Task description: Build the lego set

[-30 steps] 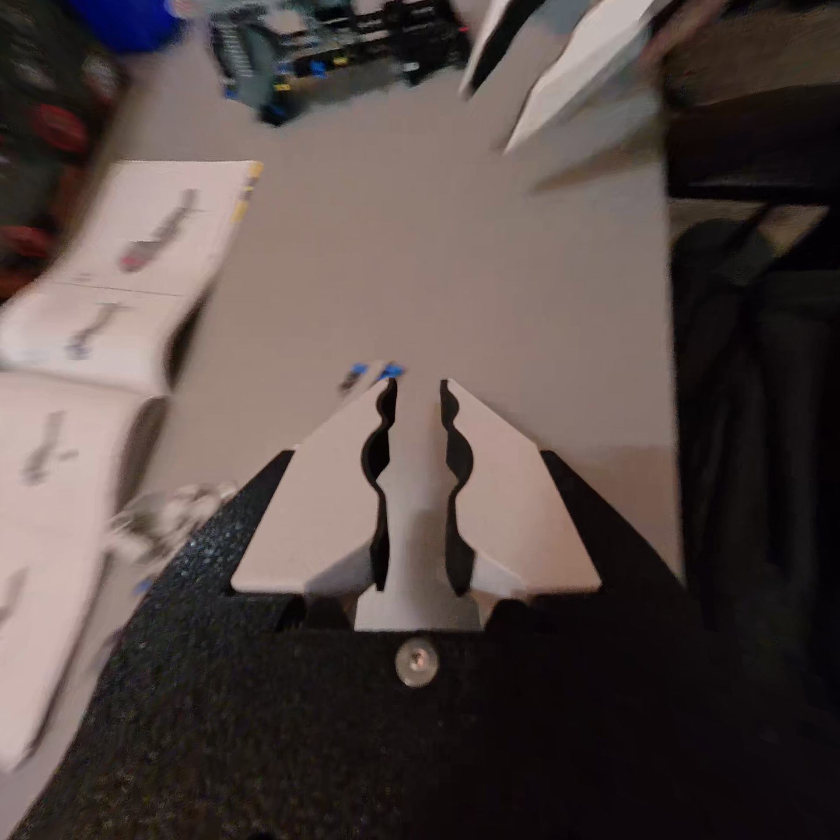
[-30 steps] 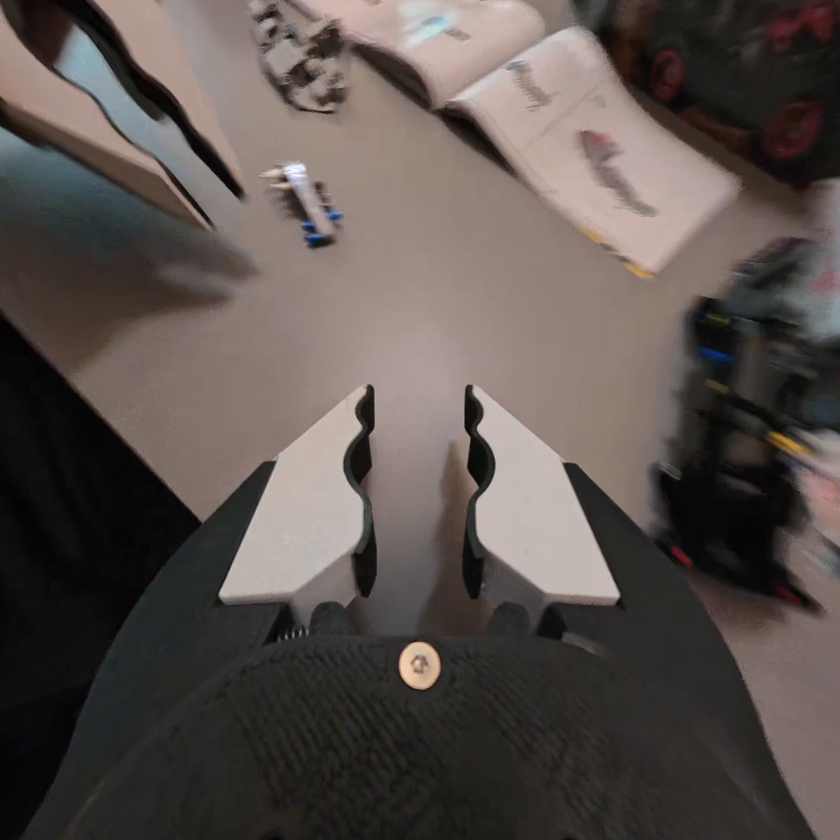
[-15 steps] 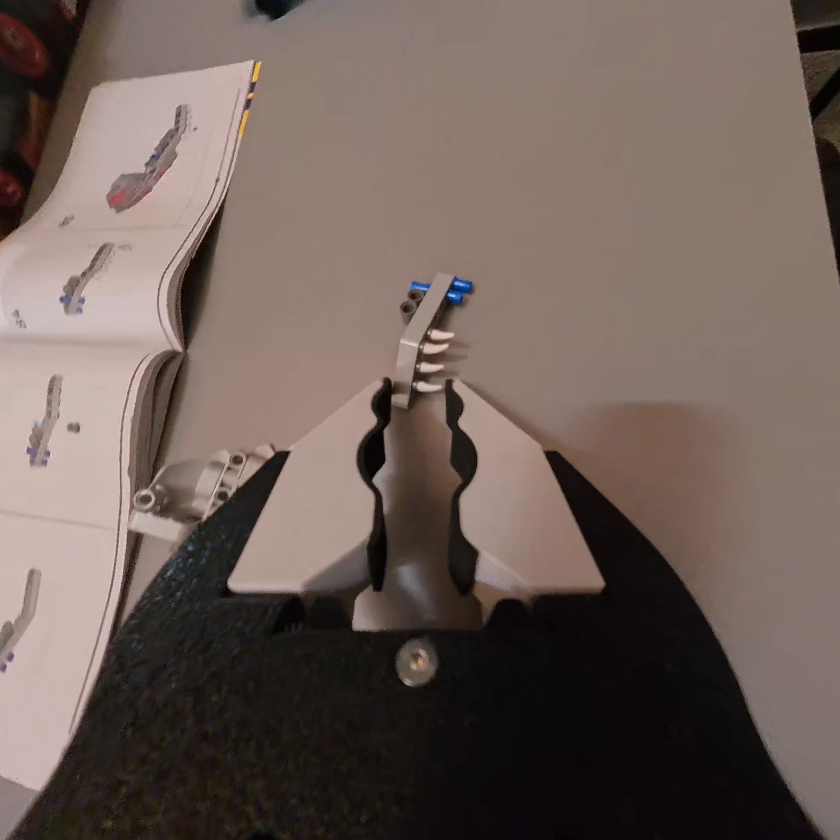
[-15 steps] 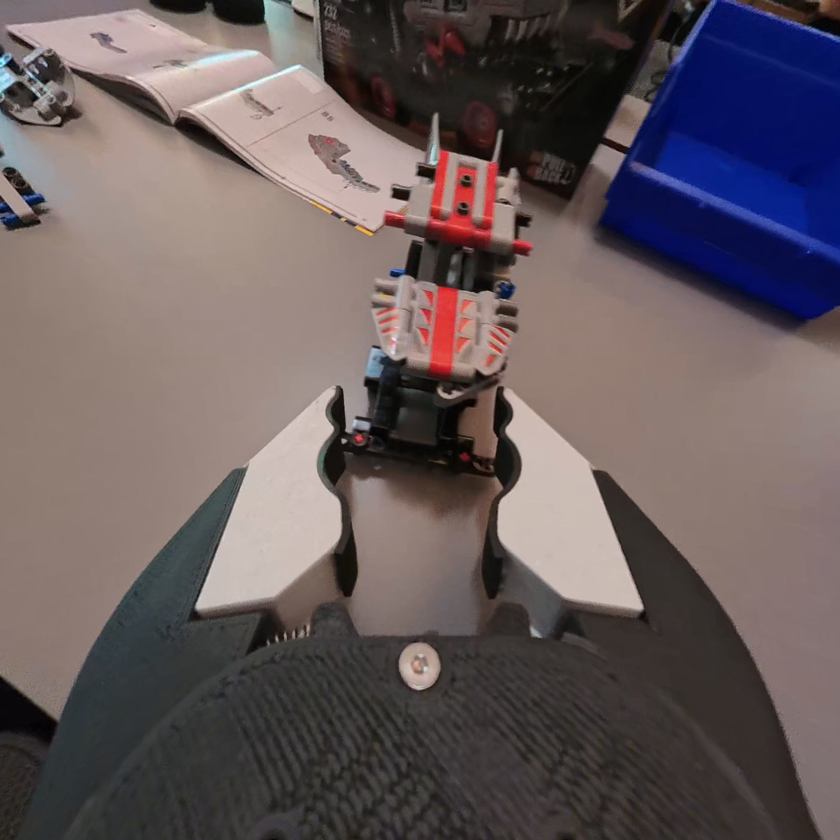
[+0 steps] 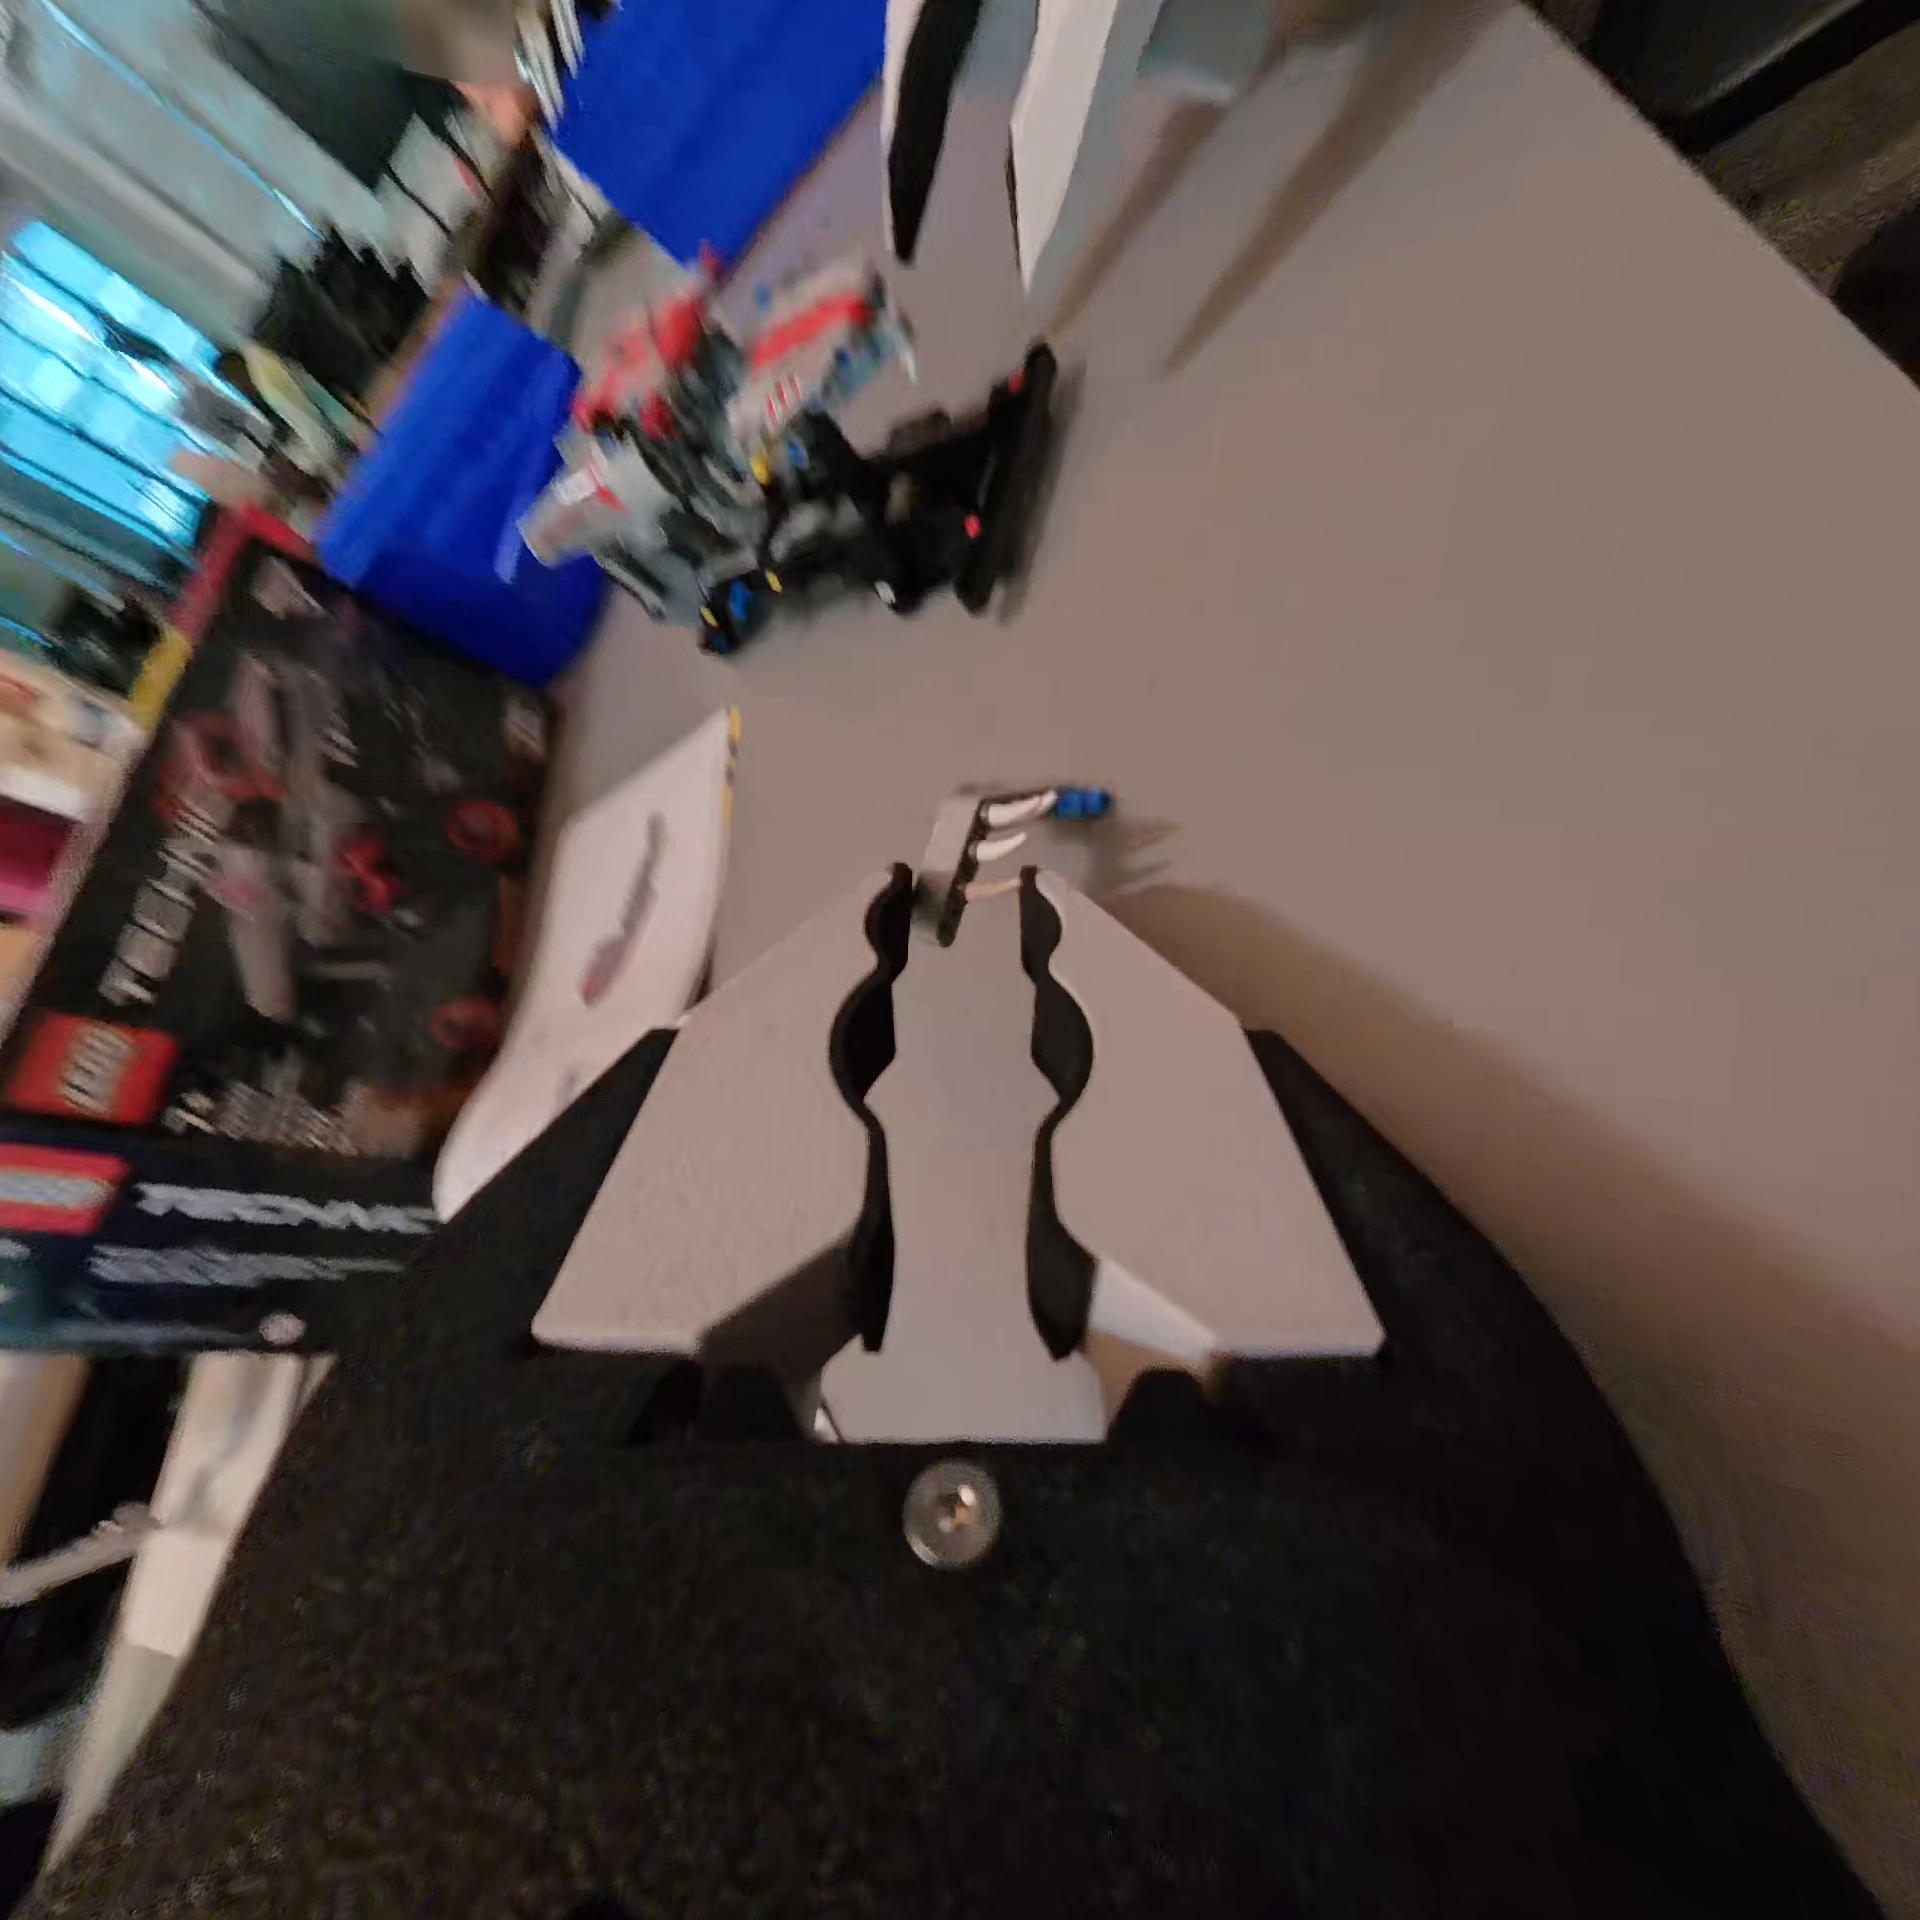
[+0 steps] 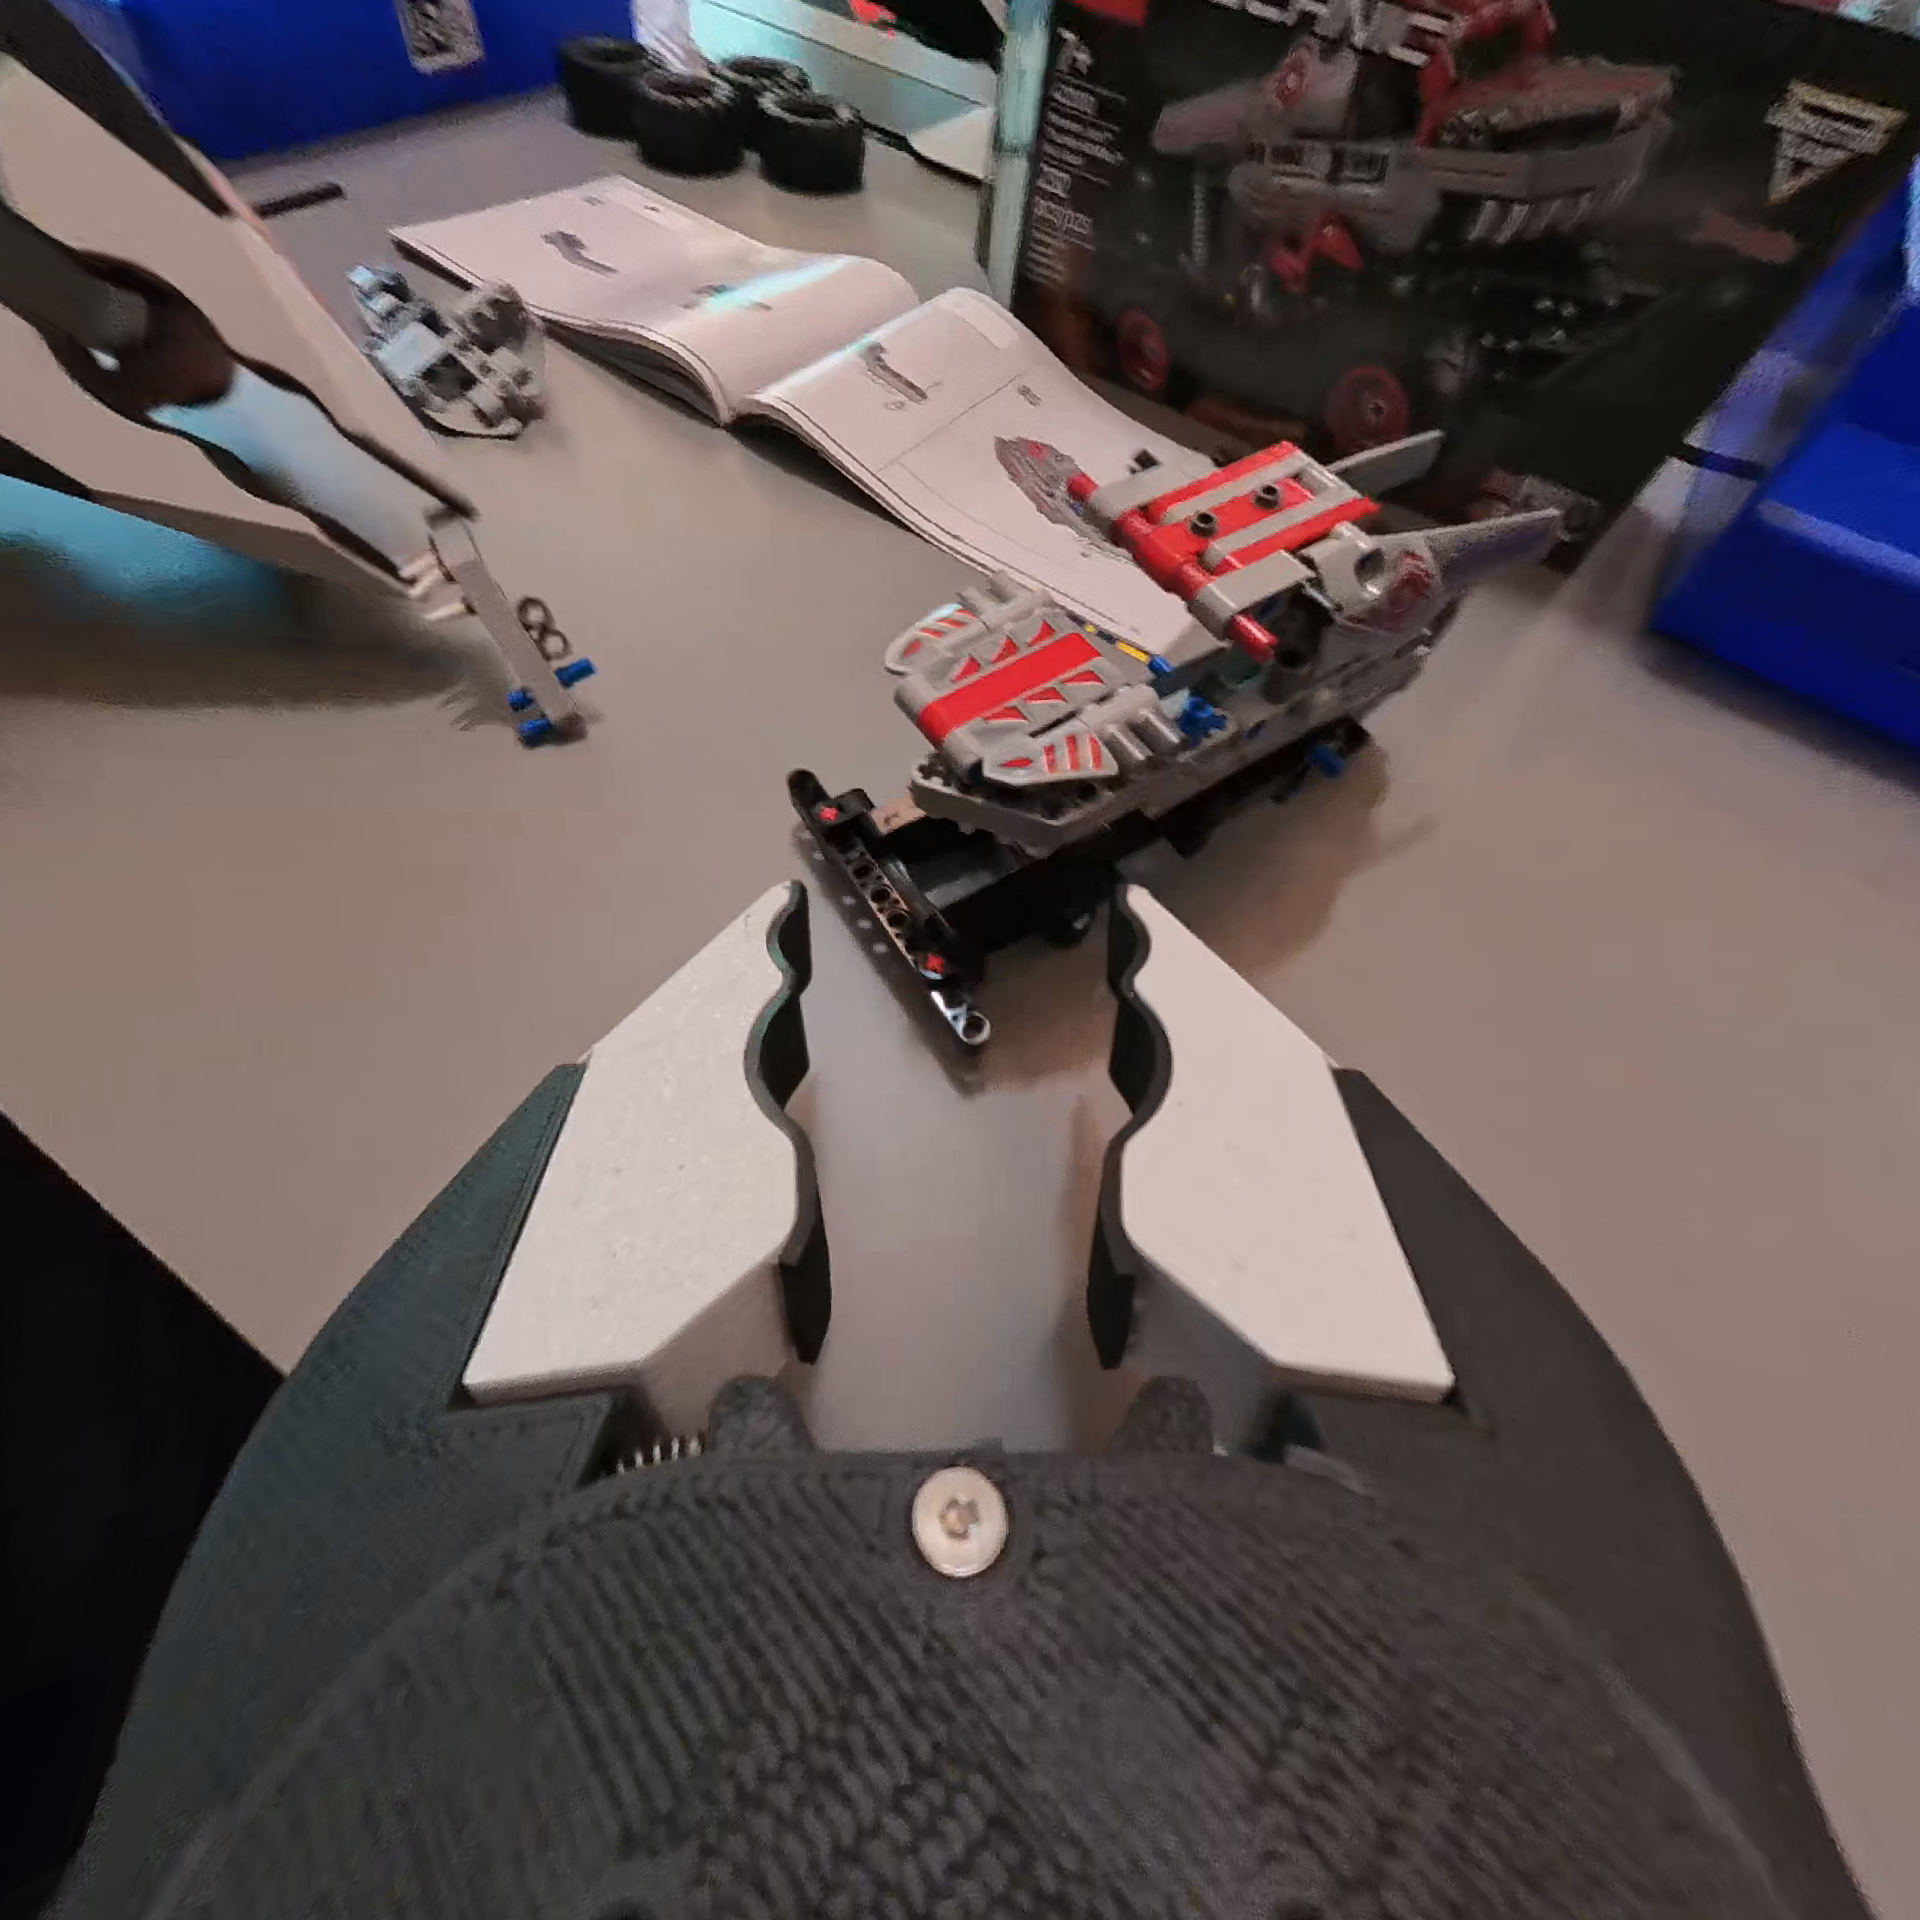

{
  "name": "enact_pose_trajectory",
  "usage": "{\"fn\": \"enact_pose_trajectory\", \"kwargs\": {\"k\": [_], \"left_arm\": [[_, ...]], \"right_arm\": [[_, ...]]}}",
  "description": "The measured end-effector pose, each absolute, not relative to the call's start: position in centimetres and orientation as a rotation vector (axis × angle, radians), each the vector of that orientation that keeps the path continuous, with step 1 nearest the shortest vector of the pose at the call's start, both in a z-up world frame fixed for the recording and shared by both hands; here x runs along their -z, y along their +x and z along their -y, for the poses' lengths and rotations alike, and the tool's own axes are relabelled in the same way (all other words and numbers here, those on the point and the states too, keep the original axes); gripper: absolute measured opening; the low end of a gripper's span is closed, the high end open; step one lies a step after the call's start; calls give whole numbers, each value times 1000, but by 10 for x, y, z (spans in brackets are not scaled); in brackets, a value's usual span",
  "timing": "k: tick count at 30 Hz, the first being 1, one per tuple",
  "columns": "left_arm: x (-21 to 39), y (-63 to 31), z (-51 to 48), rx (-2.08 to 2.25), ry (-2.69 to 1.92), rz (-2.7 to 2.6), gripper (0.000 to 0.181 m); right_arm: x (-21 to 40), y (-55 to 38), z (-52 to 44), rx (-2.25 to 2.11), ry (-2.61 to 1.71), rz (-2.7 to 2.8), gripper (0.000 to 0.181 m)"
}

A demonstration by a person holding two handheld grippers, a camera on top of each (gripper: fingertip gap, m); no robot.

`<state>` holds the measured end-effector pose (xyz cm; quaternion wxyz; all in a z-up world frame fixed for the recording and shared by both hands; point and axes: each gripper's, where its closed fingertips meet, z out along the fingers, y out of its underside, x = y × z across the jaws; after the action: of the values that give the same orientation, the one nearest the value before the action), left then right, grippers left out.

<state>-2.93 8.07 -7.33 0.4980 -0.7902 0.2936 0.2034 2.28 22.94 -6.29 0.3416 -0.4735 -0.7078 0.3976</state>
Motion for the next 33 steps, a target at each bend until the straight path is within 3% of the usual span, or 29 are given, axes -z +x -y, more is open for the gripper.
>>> {"fn": "enact_pose_trajectory", "kwargs": {"k": [5,16,25,33], "left_arm": [[53,-26,-102,-582,-1844,-757,0],[28,-11,-124,-807,-1700,-891,0],[10,15,-159,-653,-1530,-814,0],[16,51,-167,-856,-1407,-1038,0]], "right_arm": [[58,43,-236,-1007,-1309,1721,61],[63,43,-221,-1156,-1284,1691,54],[44,48,-197,-1427,-1206,1666,51],[35,49,-176,-1325,-1019,1702,38]]}}
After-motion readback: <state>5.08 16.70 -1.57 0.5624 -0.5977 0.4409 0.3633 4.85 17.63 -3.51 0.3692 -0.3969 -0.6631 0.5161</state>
